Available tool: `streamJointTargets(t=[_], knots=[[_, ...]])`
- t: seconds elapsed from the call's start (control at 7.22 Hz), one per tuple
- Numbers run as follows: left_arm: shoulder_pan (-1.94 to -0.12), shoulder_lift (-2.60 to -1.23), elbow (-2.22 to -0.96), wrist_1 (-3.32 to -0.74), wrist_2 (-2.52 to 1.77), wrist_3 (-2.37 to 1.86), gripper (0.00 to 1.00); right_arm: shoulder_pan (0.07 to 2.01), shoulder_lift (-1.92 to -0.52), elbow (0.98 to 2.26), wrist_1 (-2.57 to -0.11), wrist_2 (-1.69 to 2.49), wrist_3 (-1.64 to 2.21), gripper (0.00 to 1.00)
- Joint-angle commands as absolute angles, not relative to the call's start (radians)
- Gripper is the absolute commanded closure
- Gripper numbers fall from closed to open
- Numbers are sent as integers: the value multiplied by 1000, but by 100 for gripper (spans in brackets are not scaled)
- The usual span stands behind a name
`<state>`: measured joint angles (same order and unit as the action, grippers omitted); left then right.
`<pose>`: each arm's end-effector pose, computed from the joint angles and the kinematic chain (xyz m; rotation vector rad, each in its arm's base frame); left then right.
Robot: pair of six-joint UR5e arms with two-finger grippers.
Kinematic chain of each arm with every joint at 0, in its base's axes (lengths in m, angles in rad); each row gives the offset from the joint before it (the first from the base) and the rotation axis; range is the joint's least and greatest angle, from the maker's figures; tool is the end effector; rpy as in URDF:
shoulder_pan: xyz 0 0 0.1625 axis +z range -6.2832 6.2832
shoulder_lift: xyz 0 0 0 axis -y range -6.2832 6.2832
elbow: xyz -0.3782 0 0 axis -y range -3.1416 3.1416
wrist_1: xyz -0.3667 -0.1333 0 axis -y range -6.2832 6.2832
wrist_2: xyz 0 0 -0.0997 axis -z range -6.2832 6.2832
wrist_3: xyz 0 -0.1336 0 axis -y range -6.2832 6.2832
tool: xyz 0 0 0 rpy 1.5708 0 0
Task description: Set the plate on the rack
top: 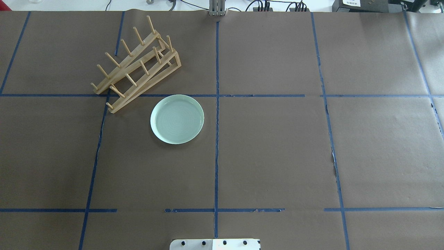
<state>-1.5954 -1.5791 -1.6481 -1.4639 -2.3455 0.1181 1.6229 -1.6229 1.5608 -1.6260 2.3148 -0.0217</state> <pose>-0.0513 -0.4650 0.6069 0.0351 0.7744 0.0805 0.0654 -0.4310 0.6722 -0.0844 -0.7469 0.0726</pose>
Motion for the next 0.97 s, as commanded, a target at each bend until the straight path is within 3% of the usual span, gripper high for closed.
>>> streamJointTargets(t=[0.0,0.42,0.83], knots=[[-1595,-1582,-1647,-1465,-2345,115,0,1623,-1623,1562,-1626,2315,-21,0],[-1577,-1690,-1707,-1470,-2345,63,0,1623,-1621,1562,-1626,2315,-21,0],[-1364,-1759,-1968,-1447,-2345,-353,0,1623,-1623,1562,-1626,2315,-21,0]])
